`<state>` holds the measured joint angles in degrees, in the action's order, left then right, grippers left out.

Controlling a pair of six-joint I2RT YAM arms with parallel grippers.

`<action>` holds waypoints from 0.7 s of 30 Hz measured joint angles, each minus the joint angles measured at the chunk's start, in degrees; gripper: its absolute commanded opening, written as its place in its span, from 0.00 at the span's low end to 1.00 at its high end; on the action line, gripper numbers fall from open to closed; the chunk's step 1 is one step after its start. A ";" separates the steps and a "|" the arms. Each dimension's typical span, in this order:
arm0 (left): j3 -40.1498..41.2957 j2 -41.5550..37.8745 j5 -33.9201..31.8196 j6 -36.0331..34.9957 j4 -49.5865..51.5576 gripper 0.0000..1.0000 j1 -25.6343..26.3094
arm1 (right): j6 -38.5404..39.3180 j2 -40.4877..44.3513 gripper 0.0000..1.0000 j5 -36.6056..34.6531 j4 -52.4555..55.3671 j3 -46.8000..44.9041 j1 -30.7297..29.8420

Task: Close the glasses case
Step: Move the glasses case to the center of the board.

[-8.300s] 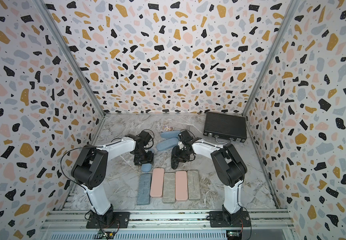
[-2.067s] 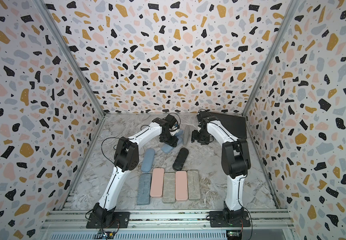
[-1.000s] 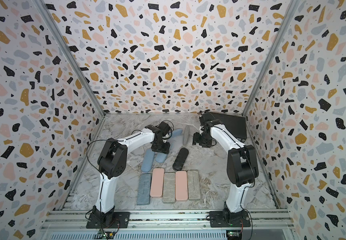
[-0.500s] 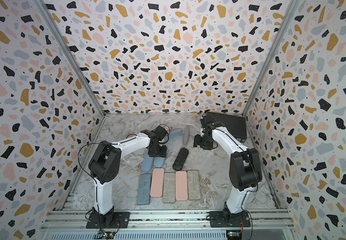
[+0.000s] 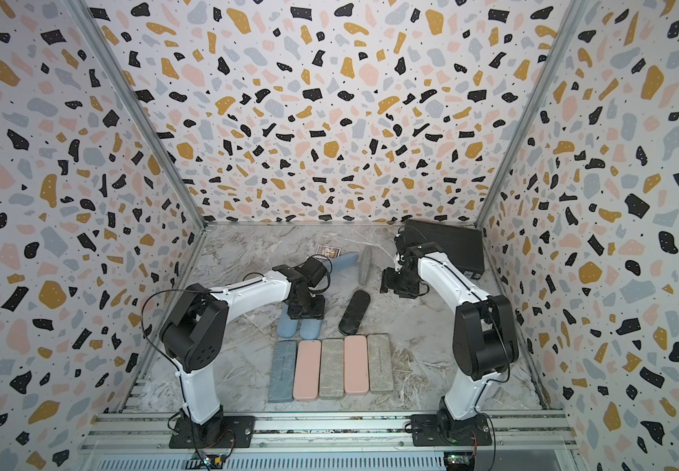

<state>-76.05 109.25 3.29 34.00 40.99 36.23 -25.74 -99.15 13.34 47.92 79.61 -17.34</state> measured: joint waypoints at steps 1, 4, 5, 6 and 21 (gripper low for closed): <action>0.09 -0.09 -0.13 0.24 -0.02 0.46 0.11 | 0.02 0.00 0.67 0.09 -0.02 0.00 0.00; 0.07 -0.13 -0.87 0.72 0.00 0.63 0.22 | 0.13 -0.11 0.68 0.17 0.07 0.20 0.00; 0.04 -0.13 -1.09 0.79 0.07 0.68 0.22 | 0.26 -0.33 0.68 0.20 0.17 0.59 0.00; 0.04 -0.13 -1.42 0.92 0.28 0.72 0.22 | 0.37 -0.79 0.68 0.20 0.42 1.40 -0.02; -12.55 -2.38 -4.20 -0.39 9.25 0.87 -0.20 | 6.01 -29.20 0.68 0.66 4.96 35.89 -0.35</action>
<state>-88.60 106.87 -0.91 33.61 50.24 36.03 -19.73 -128.35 14.00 52.88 115.50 -17.69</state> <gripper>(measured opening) 0.865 0.678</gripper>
